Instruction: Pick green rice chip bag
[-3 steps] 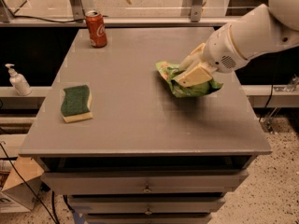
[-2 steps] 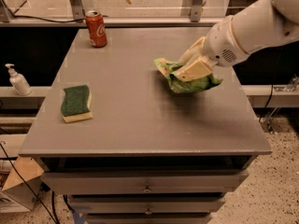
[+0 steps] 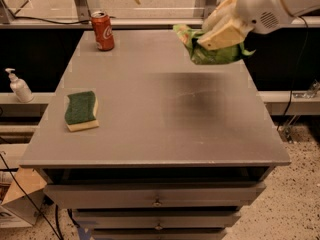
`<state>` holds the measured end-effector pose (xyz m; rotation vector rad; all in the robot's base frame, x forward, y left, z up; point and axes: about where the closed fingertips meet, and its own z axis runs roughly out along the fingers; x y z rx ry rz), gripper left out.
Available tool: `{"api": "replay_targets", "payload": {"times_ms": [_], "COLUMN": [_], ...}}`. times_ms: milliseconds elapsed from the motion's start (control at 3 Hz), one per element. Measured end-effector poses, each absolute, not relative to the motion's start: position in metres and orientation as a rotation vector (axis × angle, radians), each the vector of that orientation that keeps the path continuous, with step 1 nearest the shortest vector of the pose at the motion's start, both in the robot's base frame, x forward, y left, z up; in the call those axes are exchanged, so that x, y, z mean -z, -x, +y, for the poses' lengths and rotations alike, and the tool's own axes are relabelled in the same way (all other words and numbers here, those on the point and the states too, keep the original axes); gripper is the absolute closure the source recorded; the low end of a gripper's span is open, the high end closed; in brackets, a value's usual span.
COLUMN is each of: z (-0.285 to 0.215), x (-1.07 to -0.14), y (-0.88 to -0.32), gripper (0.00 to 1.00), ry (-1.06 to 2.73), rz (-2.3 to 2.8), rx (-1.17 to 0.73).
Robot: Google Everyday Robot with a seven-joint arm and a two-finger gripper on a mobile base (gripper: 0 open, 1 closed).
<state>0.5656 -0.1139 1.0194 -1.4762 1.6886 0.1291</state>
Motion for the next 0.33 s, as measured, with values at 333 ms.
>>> {"api": "replay_targets", "payload": {"times_ms": [333], "z": [-0.1135], "x": [-1.0241], "y": [-0.5660], "gripper": [1.00], "ry": [1.475], "rz": [1.679], "rx": [-0.124]}}
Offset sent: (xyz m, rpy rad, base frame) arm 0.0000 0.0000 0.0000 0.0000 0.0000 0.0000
